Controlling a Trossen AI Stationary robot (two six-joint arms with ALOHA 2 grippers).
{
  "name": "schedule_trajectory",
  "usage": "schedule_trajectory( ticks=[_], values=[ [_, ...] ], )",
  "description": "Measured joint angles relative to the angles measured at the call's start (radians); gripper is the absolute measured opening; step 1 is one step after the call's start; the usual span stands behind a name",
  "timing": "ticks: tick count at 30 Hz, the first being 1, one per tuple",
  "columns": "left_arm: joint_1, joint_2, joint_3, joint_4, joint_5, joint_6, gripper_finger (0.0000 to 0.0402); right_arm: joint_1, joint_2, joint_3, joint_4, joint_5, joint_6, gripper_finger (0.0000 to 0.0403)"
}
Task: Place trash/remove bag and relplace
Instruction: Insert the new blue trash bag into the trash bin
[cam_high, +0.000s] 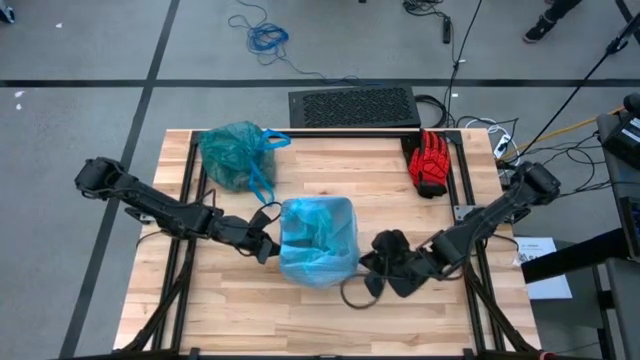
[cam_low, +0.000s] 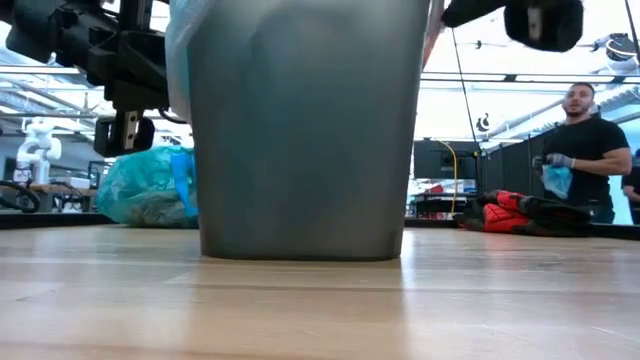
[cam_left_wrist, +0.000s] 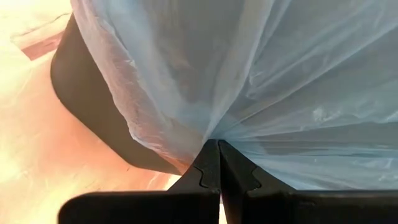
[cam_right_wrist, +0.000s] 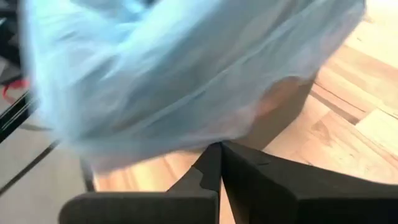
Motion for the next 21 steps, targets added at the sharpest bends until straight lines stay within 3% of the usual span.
schedule_trajectory(
  ticks=[10, 21],
  values=[
    [0.052, 0.000, 0.000, 0.003, 0.073, 0.026, 0.0000, 0.139, -0.004, 0.031, 0.009, 0.037, 0.005, 0.0000],
    [0.072, 0.000, 0.000, 0.003, 0.096, 0.034, 0.0000, 0.135, 0.073, 0.122, 0.021, 0.082, -0.038, 0.0000]
  ],
)
